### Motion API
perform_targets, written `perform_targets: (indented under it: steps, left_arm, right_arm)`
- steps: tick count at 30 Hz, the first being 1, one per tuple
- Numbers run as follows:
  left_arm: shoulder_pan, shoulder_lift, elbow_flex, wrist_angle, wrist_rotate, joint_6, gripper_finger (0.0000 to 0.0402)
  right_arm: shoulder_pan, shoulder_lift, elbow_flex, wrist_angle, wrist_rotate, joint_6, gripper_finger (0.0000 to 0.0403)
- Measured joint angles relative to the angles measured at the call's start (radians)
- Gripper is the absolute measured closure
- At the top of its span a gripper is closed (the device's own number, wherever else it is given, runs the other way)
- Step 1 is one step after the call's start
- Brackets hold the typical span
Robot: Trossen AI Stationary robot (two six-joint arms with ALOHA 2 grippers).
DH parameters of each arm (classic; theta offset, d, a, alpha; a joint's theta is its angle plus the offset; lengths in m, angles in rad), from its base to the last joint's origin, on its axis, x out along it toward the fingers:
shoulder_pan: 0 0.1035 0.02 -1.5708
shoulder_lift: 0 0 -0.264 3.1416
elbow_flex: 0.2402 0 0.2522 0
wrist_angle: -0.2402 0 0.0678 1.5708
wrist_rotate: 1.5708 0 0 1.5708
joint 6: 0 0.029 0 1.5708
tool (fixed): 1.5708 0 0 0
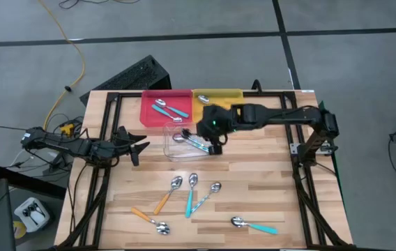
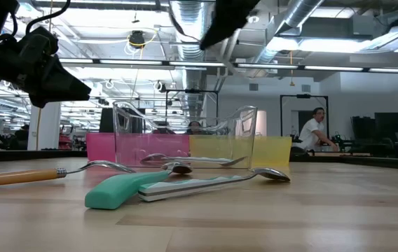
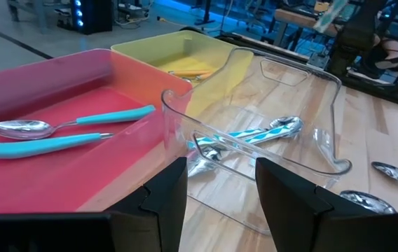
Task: Sort silverware by color (type)
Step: Put the green patterned spoon into the transparent bin
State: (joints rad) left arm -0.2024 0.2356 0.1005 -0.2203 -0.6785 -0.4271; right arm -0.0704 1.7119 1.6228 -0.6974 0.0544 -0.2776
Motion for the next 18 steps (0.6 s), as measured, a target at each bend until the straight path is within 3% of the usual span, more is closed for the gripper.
perform_targets:
  steps: [8,18]
  left_arm:
    - [0.0,0.0,0.0,0.0,-0.015,-0.001,0.0248]
    - [0.0,0.0,0.0,0.0,-0.018,-0.01,0.0248]
  right_arm:
    - [-0.071,0.043,-0.075,0.288,-0.084,-0.07,0.0351]
    - [-0.09,0.229,-0.089,0.351,-0.18,-0.071,0.0351]
